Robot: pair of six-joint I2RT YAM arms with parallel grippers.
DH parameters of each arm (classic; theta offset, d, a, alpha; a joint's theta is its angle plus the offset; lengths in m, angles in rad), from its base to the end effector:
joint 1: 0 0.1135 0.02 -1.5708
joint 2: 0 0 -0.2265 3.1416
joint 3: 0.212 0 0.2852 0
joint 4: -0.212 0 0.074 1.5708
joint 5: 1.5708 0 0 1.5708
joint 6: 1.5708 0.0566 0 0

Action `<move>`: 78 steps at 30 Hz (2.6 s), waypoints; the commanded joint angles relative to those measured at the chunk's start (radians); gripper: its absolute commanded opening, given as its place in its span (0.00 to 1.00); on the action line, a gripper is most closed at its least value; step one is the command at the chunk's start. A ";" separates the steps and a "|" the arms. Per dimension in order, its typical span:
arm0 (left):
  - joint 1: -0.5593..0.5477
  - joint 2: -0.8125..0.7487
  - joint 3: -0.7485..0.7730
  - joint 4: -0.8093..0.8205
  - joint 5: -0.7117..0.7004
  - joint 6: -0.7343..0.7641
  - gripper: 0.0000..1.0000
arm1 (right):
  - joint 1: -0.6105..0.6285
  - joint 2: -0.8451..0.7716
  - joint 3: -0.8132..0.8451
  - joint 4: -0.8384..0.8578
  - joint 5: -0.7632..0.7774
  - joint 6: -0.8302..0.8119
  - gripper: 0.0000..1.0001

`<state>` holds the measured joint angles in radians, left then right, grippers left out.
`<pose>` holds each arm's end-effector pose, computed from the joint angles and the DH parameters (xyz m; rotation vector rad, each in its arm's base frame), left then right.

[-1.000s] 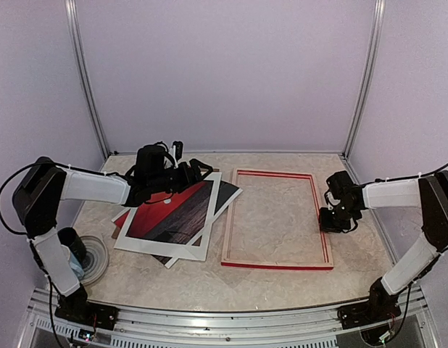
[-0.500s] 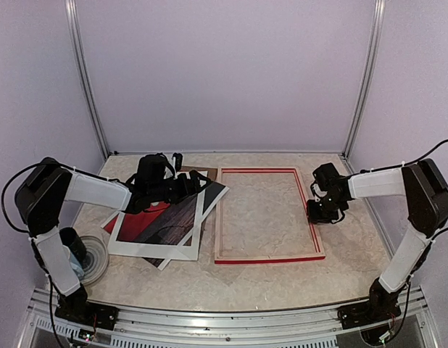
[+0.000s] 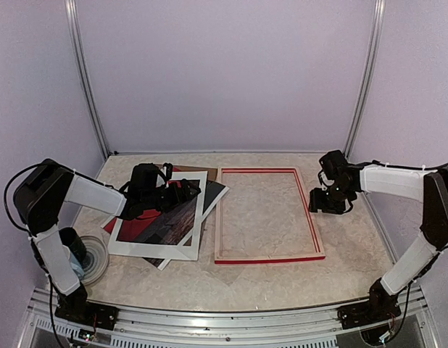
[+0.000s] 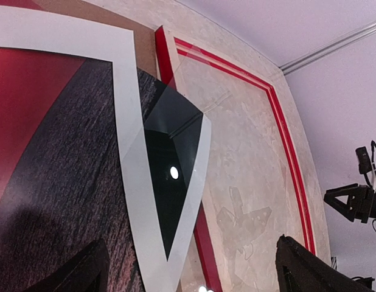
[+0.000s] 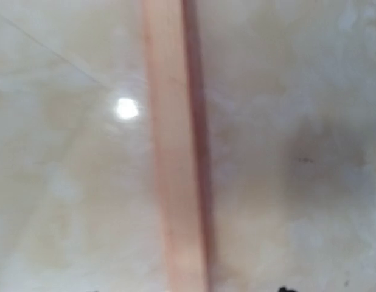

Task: Put the photo into the frame
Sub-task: Pick up the glass panel from the frame body.

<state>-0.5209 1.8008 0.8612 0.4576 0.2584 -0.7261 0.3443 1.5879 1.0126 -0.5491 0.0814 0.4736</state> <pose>0.3386 -0.2110 0.0847 -0.0530 2.2008 -1.0073 0.3280 0.1127 0.1210 0.1991 2.6895 0.1426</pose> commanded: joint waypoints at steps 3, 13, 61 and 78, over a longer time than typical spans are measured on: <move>0.016 0.007 -0.025 0.061 -0.006 0.004 0.94 | 0.011 -0.149 -0.101 0.094 -0.239 0.133 0.62; 0.016 0.026 -0.041 0.071 -0.016 0.013 0.94 | 0.158 -0.118 -0.207 0.356 -0.355 0.383 0.63; -0.013 0.078 -0.160 0.167 0.008 -0.011 0.94 | 0.368 0.059 -0.396 1.065 -0.355 0.886 0.64; -0.034 0.105 -0.168 0.187 0.022 -0.021 0.94 | 0.396 0.205 -0.502 1.519 -0.355 1.027 0.63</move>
<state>-0.5404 1.8717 0.7132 0.6704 0.2562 -0.7364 0.7200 1.7378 0.5255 0.7921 -0.2718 1.4487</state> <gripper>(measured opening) 0.938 0.633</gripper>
